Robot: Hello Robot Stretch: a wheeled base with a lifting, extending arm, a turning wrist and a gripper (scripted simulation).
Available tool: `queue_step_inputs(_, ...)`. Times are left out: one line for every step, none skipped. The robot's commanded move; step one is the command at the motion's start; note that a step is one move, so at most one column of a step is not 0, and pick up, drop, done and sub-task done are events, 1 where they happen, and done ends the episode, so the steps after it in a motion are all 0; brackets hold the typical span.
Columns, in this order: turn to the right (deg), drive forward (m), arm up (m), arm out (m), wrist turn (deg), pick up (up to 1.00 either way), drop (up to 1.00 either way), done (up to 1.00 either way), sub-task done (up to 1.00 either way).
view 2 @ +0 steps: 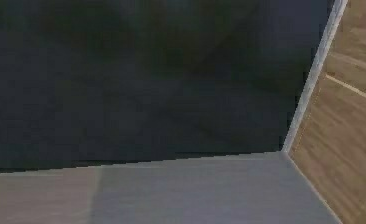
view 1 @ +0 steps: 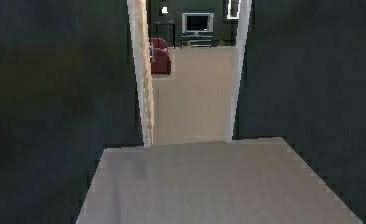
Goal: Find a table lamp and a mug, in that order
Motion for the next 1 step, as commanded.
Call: queue_step_inputs(0.0, 1.00, 0.00, 0.00, 0.0, 0.00, 0.00, 0.00, 0.00)
